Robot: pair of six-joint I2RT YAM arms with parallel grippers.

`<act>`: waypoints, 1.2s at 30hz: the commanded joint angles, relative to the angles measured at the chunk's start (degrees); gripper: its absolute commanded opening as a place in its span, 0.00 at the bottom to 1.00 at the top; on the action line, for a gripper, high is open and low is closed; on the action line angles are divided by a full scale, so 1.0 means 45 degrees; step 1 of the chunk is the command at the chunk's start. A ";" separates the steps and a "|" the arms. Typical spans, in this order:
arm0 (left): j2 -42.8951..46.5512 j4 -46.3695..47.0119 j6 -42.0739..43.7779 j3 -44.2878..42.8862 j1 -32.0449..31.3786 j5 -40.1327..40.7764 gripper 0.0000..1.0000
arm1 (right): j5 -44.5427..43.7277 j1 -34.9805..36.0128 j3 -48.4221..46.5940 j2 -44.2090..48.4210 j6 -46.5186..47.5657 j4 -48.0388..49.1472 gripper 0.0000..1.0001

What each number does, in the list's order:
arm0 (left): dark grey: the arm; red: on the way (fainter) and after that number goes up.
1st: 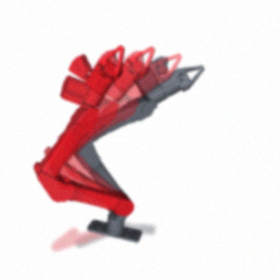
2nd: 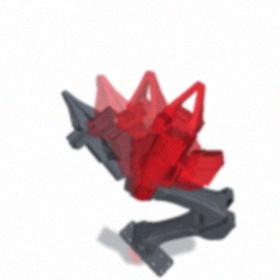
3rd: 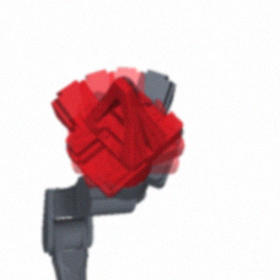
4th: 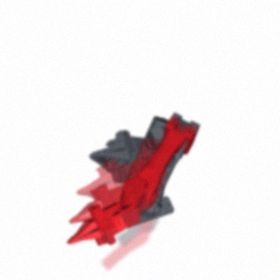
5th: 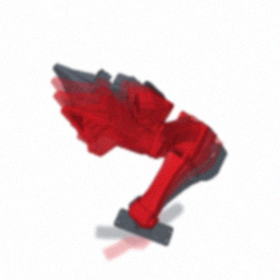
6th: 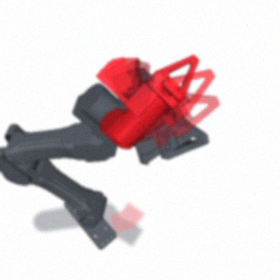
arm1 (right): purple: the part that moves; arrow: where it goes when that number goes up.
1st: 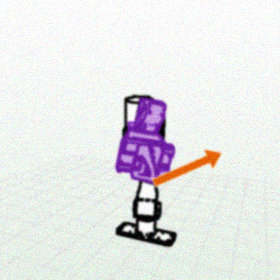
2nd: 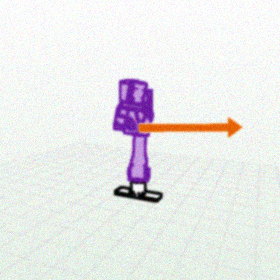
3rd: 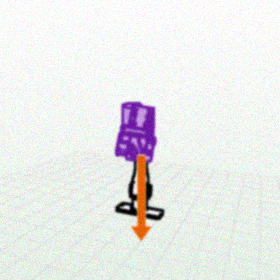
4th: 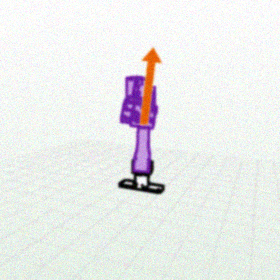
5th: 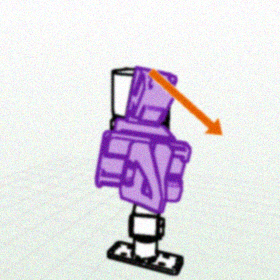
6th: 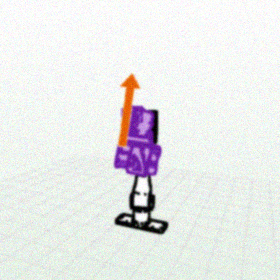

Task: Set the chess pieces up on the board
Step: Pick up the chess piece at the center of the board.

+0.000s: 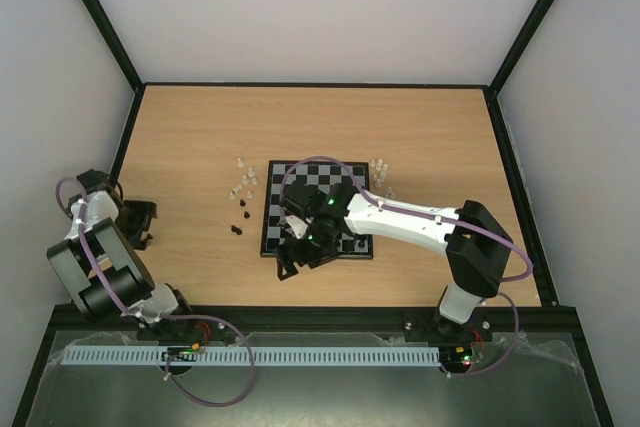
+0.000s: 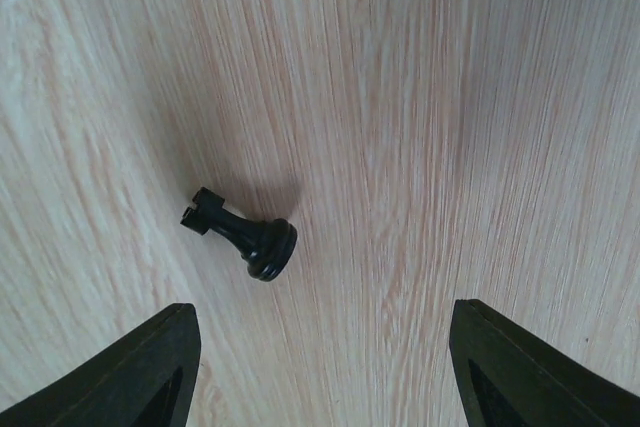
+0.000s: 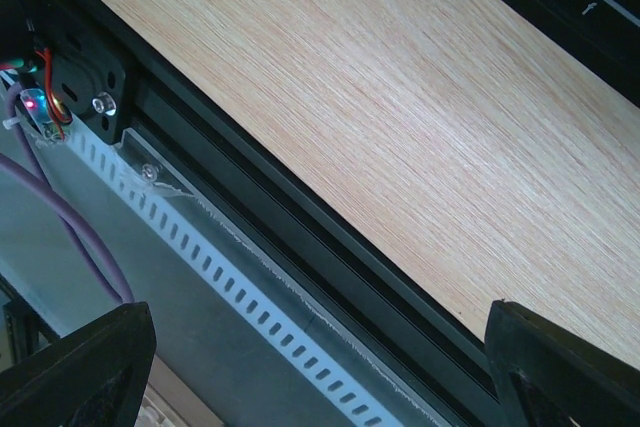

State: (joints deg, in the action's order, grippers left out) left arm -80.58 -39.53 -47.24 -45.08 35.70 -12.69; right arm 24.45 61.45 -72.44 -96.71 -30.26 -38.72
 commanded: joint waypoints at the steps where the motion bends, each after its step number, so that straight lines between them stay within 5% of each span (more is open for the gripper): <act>1: -0.0406 0.0368 -0.0428 -0.0034 0.0110 -0.0088 0.71 | 0.0155 0.0094 0.0295 0.0266 -0.0167 -0.0289 0.92; 36: -0.1741 0.2223 -0.1940 0.0344 0.1955 -0.0471 0.70 | 0.0322 0.0154 0.1203 0.0712 -0.0434 -0.0045 0.91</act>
State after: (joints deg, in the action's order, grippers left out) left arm -85.67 -32.40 -55.22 -43.44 43.59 -15.00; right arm 24.77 61.69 -67.96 -95.46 -31.79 -37.34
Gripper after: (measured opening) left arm 0.703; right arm 0.915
